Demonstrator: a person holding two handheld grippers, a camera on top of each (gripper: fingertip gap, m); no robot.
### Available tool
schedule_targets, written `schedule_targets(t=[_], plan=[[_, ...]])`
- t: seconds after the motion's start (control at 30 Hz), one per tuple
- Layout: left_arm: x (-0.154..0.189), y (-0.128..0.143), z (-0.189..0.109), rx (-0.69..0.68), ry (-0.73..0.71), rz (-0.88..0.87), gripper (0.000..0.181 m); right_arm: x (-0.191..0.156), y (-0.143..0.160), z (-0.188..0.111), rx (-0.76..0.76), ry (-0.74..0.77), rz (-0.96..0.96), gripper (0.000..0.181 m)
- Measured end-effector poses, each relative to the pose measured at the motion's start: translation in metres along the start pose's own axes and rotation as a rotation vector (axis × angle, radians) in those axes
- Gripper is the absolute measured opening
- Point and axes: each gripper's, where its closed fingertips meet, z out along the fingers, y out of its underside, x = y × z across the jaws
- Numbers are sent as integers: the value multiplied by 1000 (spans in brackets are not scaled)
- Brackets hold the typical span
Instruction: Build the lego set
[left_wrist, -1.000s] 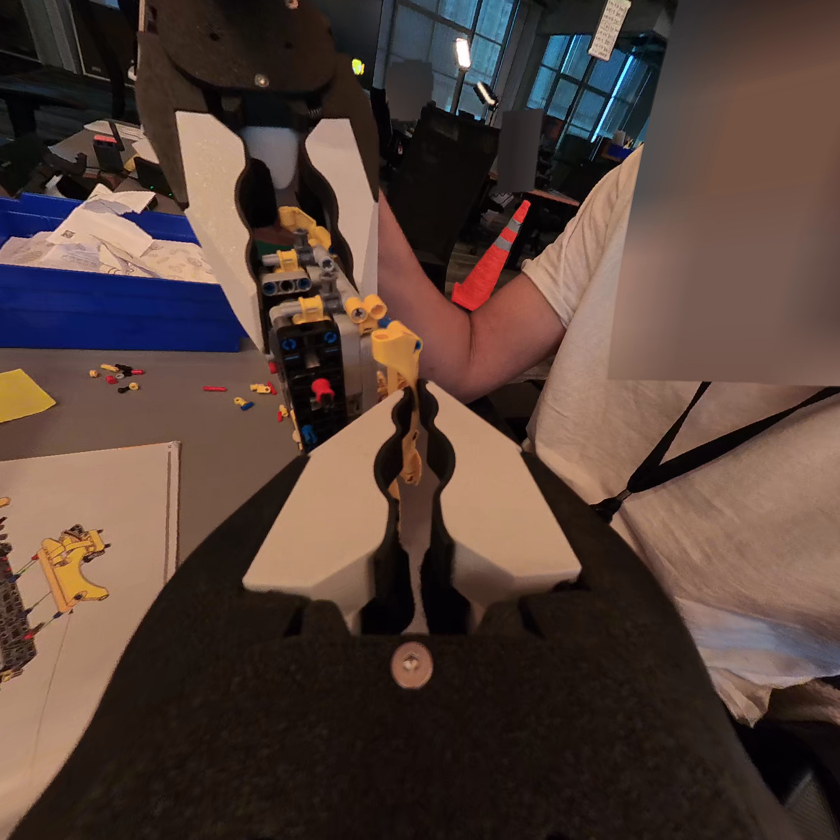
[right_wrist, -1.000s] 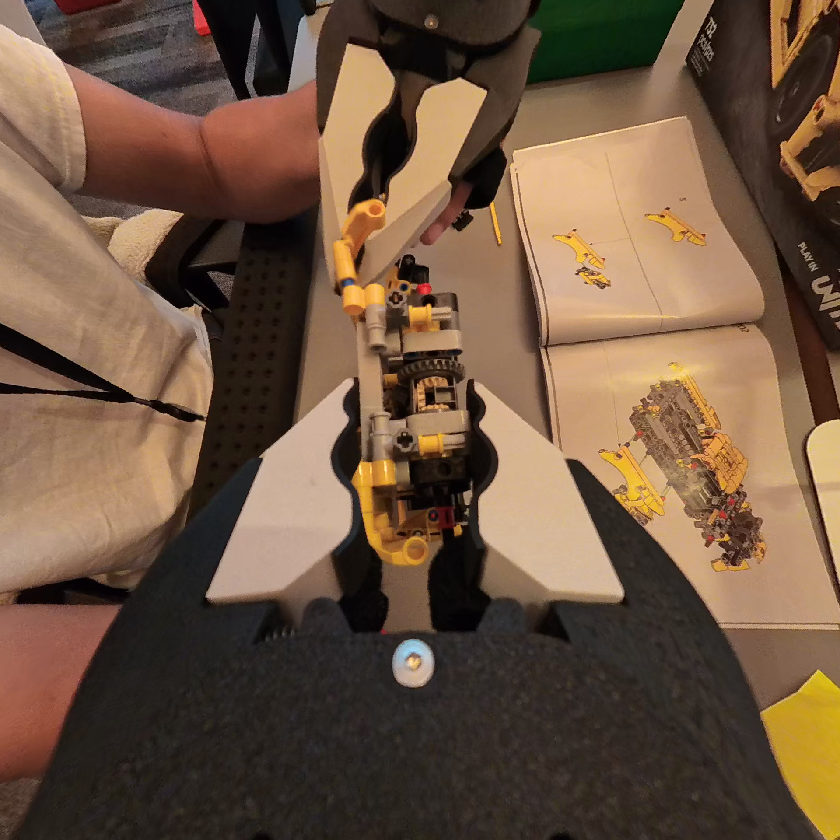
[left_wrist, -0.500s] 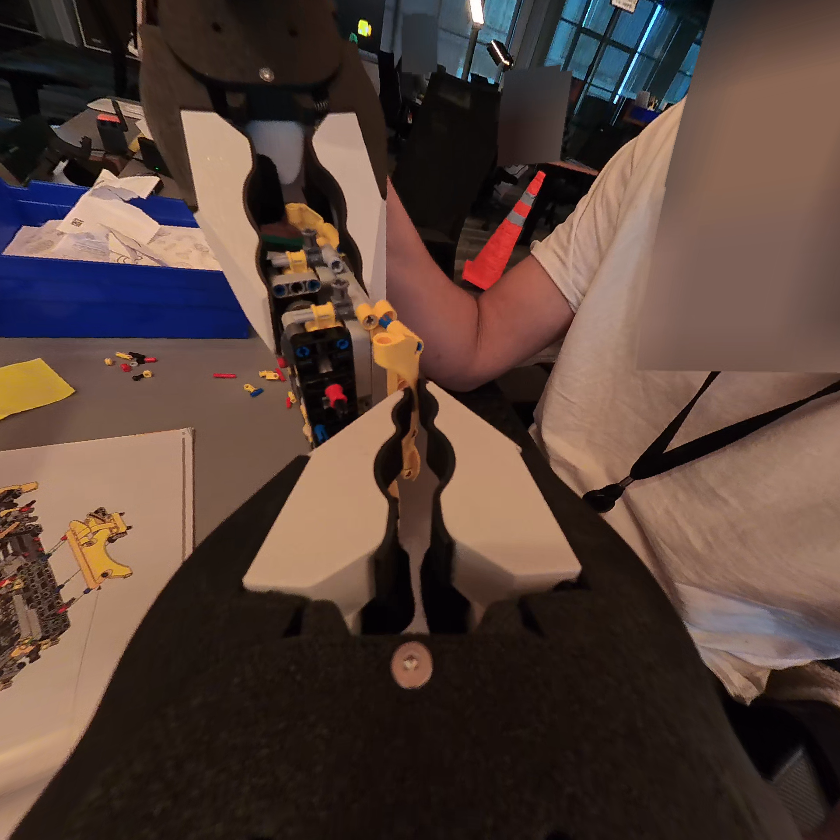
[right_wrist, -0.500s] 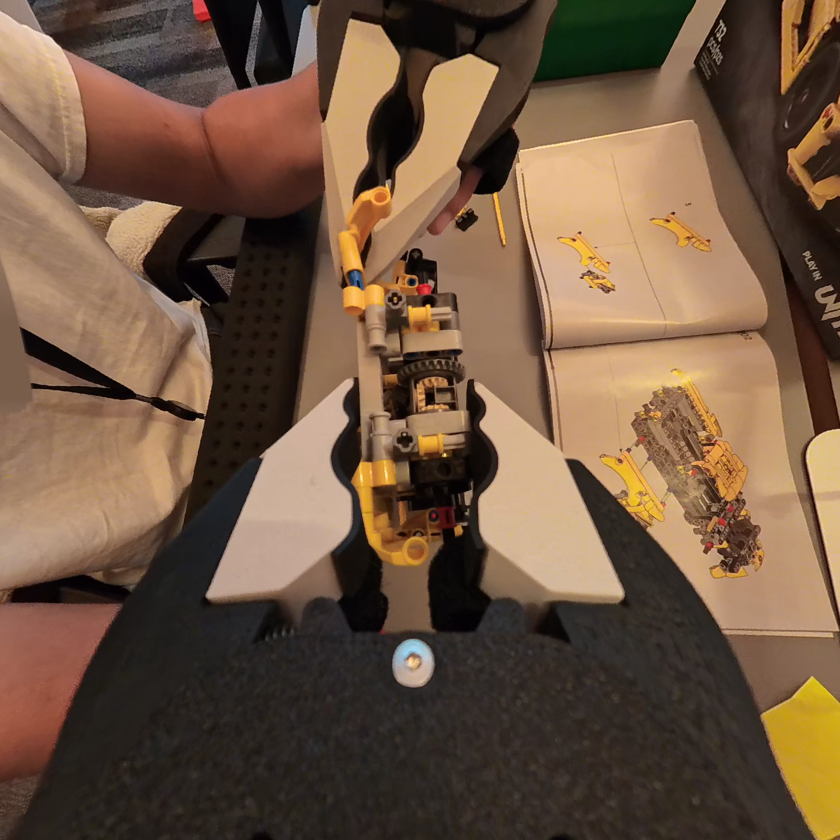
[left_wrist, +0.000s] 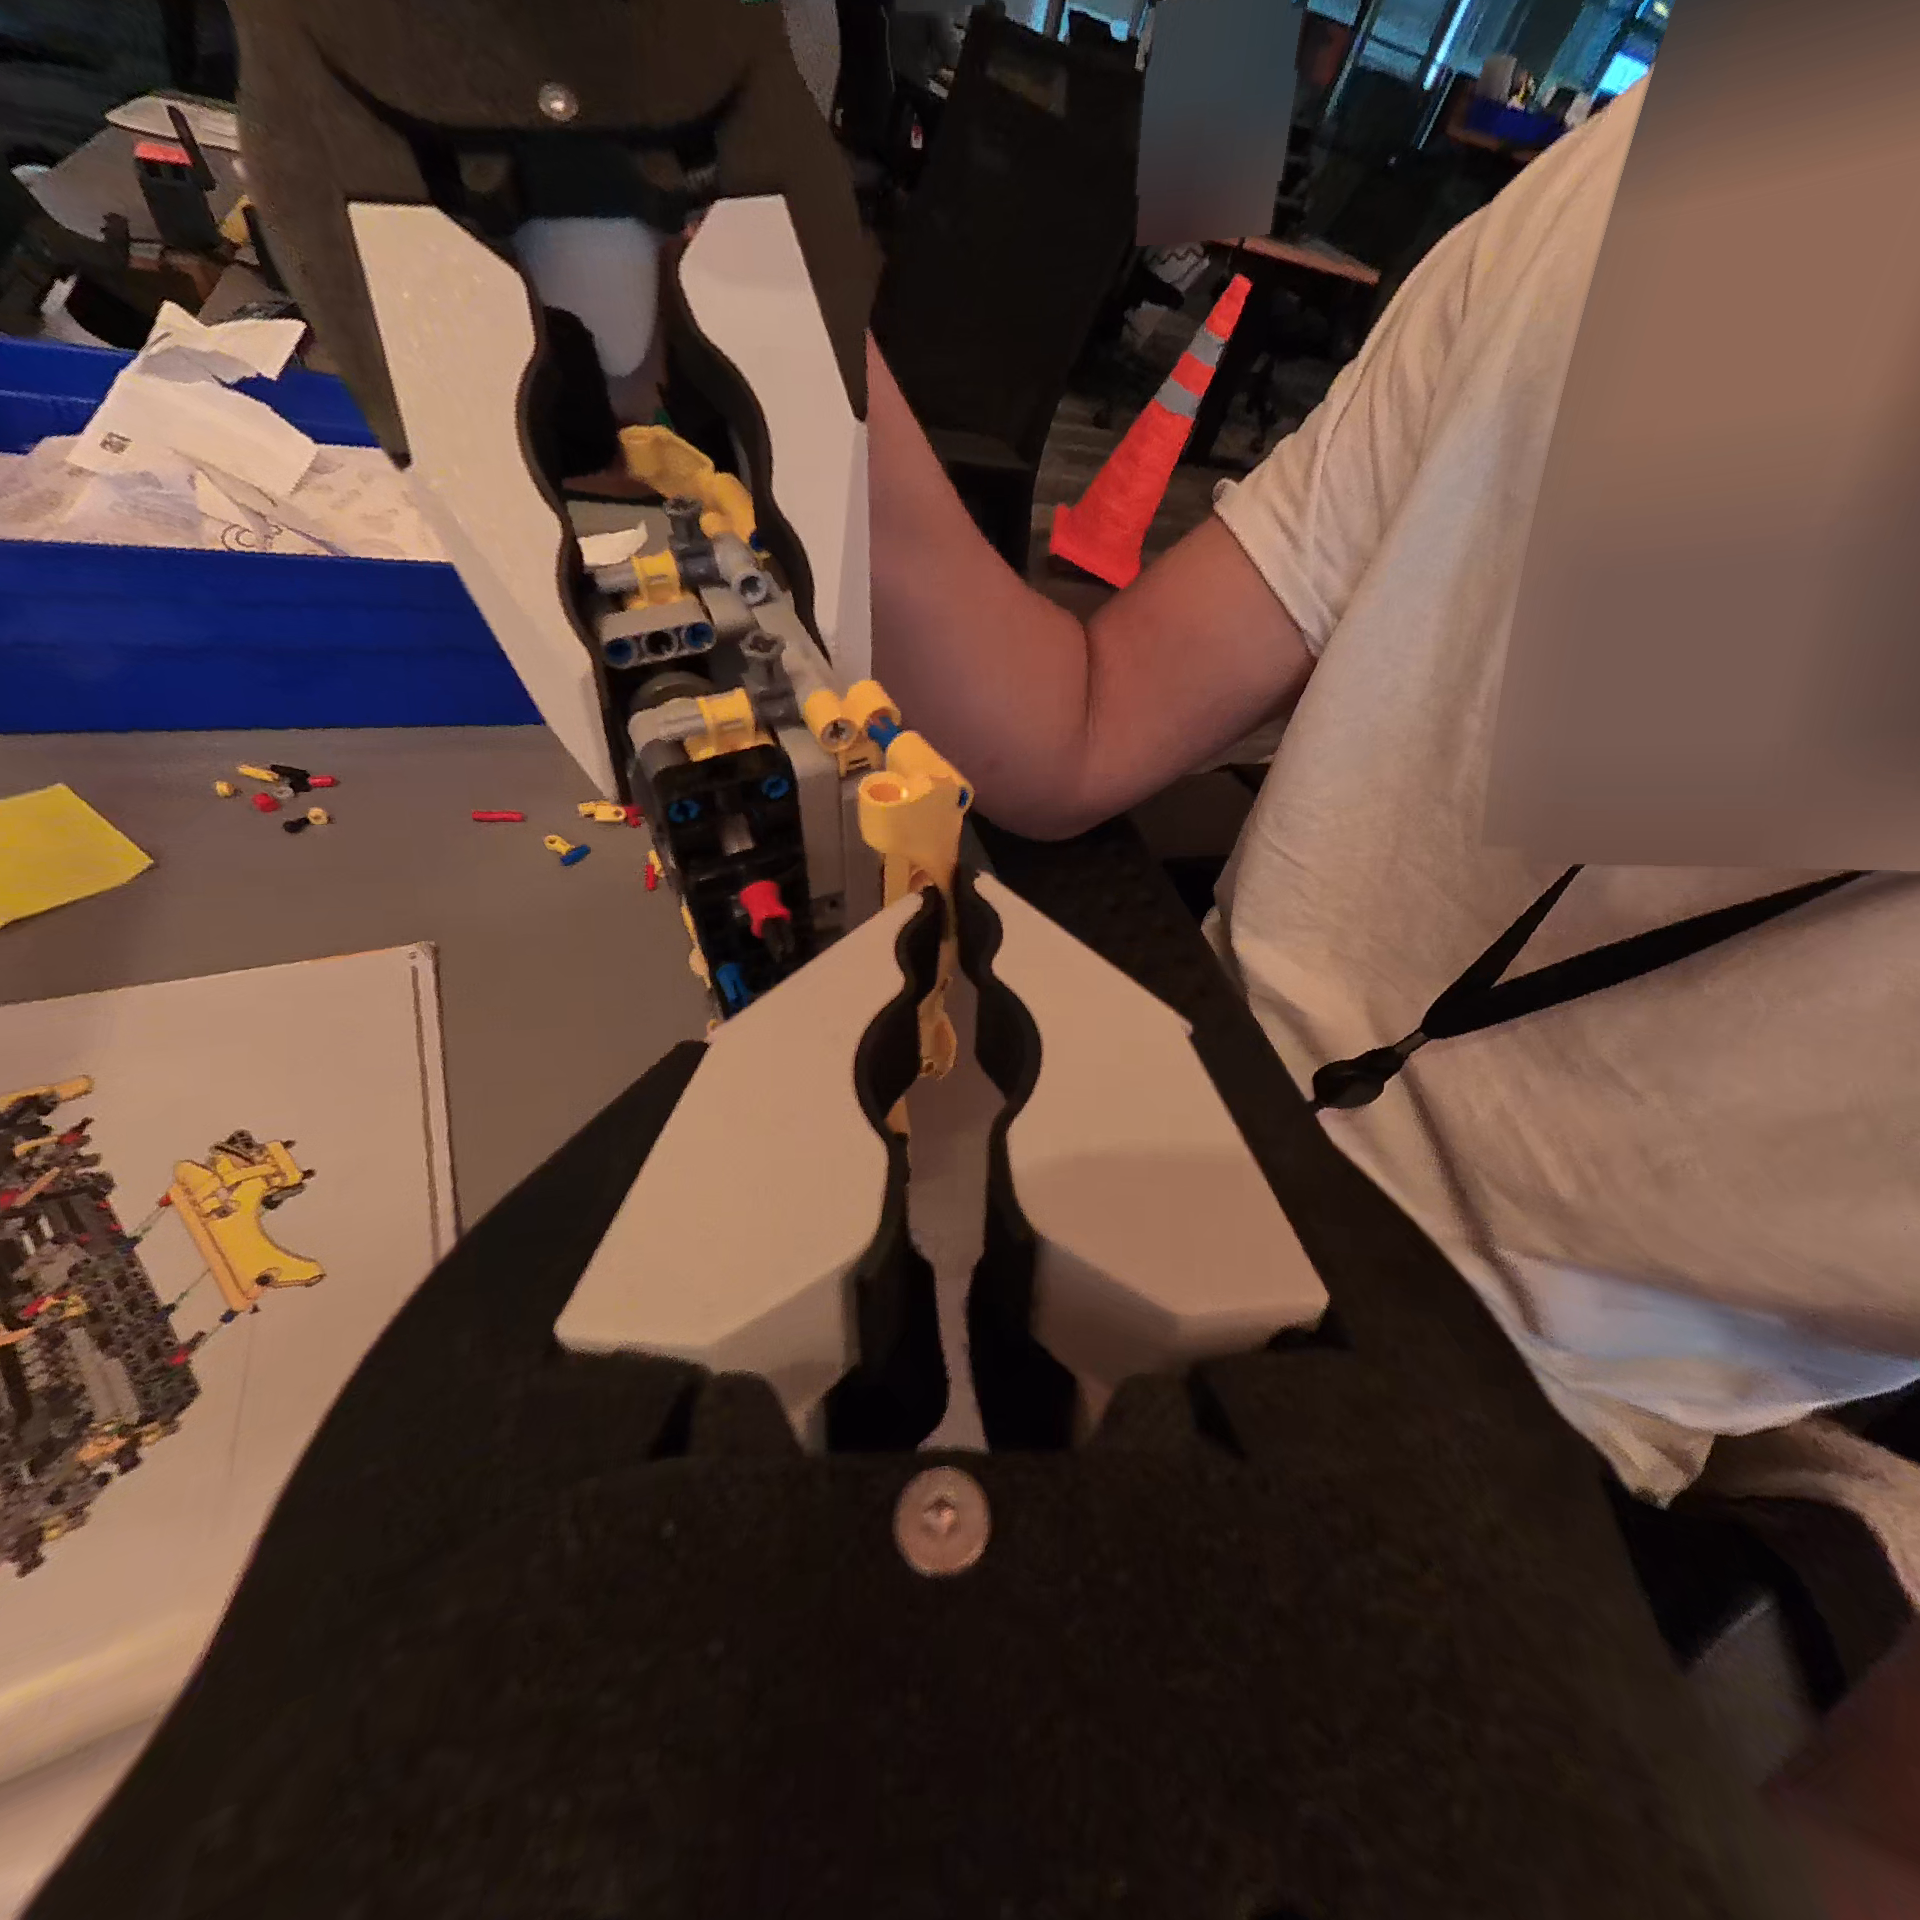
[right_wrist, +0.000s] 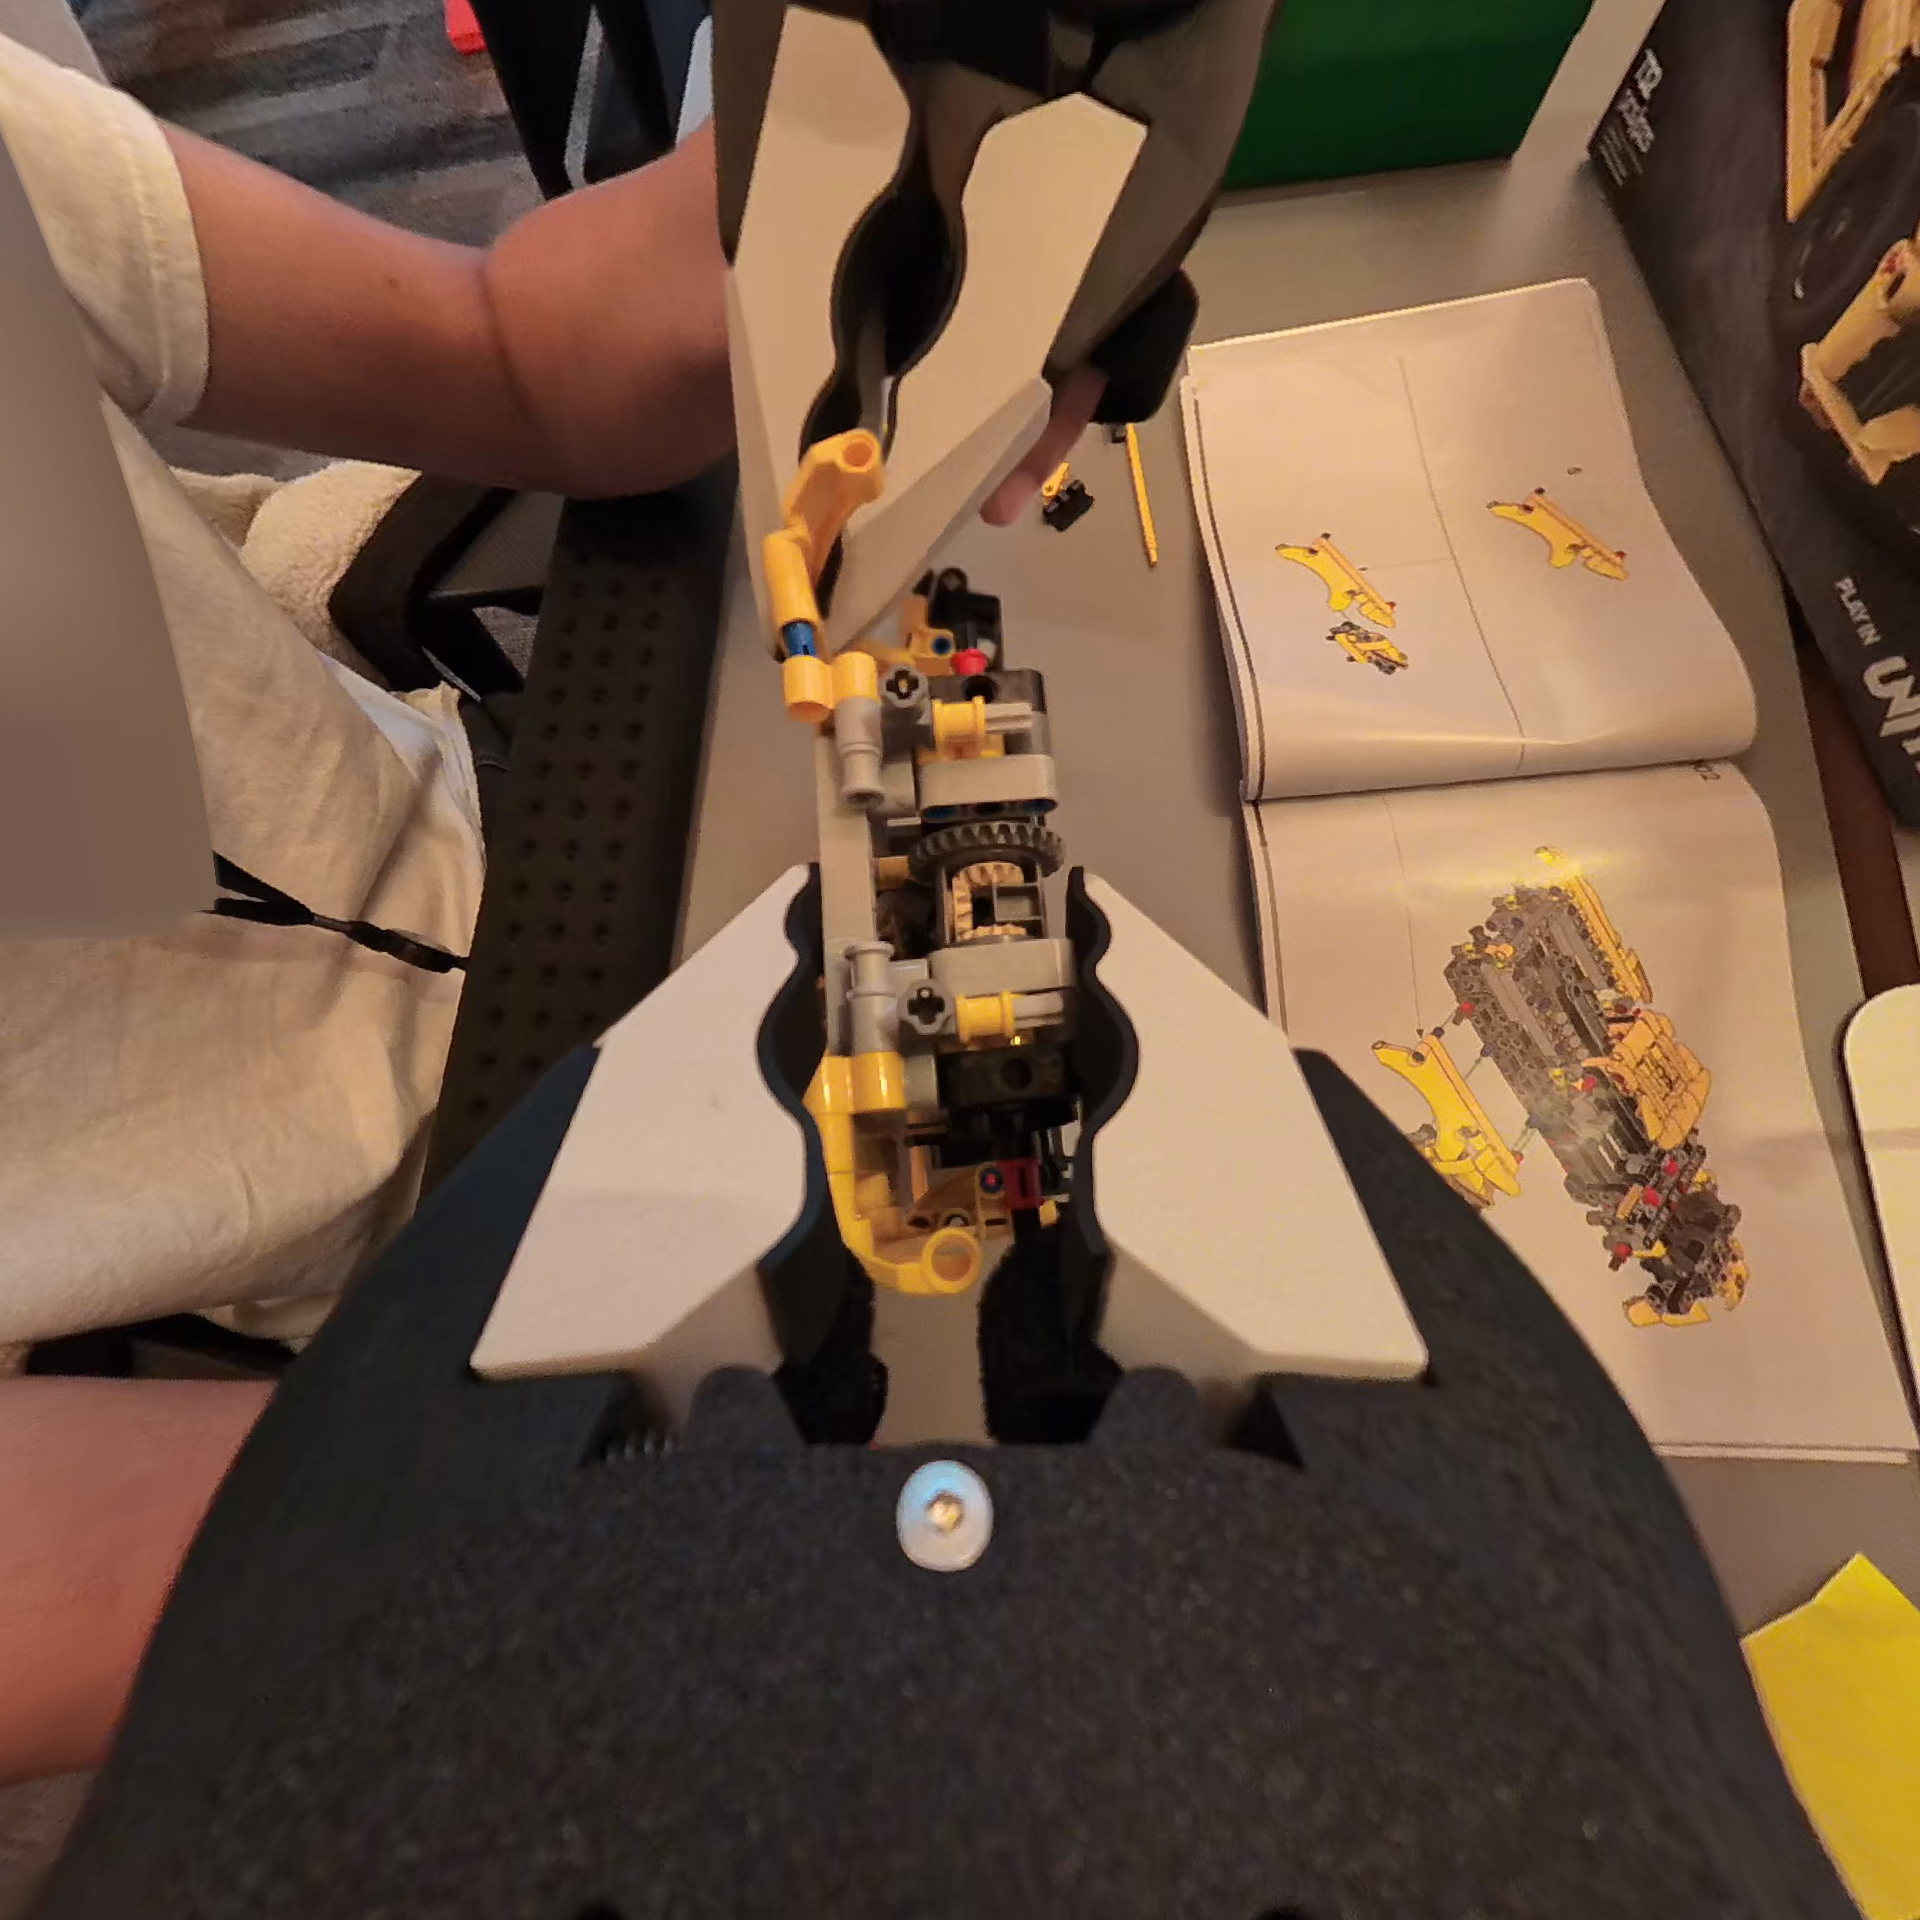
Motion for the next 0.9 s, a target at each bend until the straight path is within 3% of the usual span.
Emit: schedule_targets(t=[0.47, 0.8, 0.9], plan=[[5, 1, 4, -85, 80, -70, 2, -7, -4, 6, -14, -8, -46, 44], [-12, -3, 0, -27, -47, -36, 4, 6, -1, 1, 7, 24, 25, 44], [-18, -1, -2, -20, -141, 39, 14, 7, -1, 1, 10, 21, 28, 44]])
